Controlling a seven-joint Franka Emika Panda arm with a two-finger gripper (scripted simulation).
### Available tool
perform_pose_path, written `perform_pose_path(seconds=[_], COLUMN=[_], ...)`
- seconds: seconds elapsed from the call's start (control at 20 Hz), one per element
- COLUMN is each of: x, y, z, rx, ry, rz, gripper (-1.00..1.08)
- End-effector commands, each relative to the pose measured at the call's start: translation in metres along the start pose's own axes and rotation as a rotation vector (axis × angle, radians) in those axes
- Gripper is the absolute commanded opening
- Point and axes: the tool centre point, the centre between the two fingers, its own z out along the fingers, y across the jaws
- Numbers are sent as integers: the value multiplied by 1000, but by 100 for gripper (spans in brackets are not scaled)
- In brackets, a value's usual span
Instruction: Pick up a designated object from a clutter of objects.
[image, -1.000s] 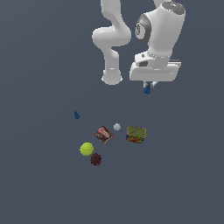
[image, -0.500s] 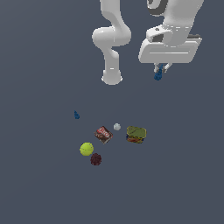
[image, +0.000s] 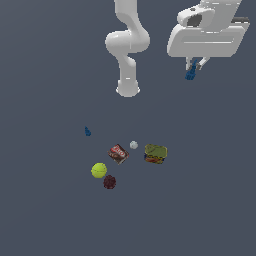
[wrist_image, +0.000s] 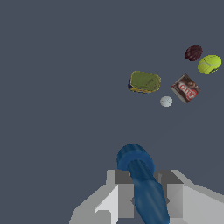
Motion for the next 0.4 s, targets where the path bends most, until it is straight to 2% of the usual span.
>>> perform_pose_path(seconds=[0.0, 0.35], x=[1, 2], y=[-2, -3], z=[-6, -7], rx=[0, 0], ry=[-1, -1], rz=[0, 0], gripper=[-100, -100])
